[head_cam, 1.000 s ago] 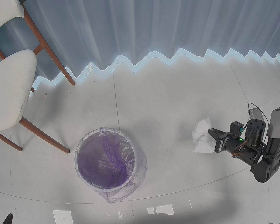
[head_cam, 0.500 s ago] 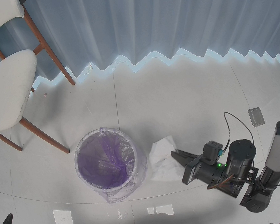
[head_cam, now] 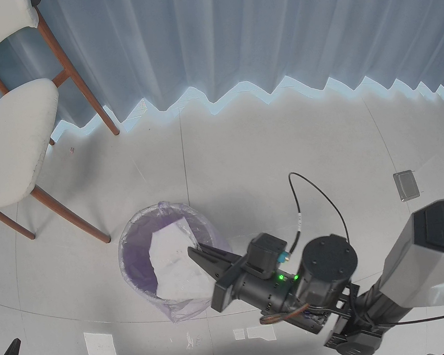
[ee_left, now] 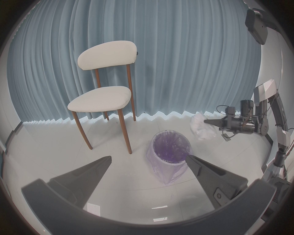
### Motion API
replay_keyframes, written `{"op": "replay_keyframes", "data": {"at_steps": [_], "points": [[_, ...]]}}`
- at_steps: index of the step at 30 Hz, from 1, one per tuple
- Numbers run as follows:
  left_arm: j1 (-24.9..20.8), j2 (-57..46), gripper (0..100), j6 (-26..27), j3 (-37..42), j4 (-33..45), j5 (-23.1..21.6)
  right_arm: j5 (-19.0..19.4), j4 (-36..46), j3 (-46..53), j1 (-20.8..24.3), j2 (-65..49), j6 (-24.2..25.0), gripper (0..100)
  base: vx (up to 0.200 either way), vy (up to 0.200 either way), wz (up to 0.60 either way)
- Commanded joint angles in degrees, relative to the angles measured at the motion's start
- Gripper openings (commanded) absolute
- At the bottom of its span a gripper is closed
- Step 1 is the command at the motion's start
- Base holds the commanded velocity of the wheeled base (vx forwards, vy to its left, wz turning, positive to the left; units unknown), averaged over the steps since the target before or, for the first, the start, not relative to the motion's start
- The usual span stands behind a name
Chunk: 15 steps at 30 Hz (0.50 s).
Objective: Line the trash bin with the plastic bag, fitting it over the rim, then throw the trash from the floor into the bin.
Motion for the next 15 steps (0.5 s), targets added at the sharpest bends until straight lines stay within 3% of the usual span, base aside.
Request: {"op": "replay_keyframes", "data": {"at_steps": [1,10,15], "points": [[0.01,-0.75,100,-0.01,1.01,-0.07,0.01,1.96,5.37,-14.82,-2.73,7.2,-2.01,0,0.0,0.0,0.0],[0.01,-0.75,100,-0.01,1.01,0.02,0.01,4.33,18.73,-31.08,-3.34,8.52,-4.03,0,0.0,0.0,0.0],[0.01,-0.75,100,-0.01,1.01,0.02,0.01,4.33,19.87,-33.28,-2.99,9.22,-4.29,0,0.0,0.0,0.0]]}}
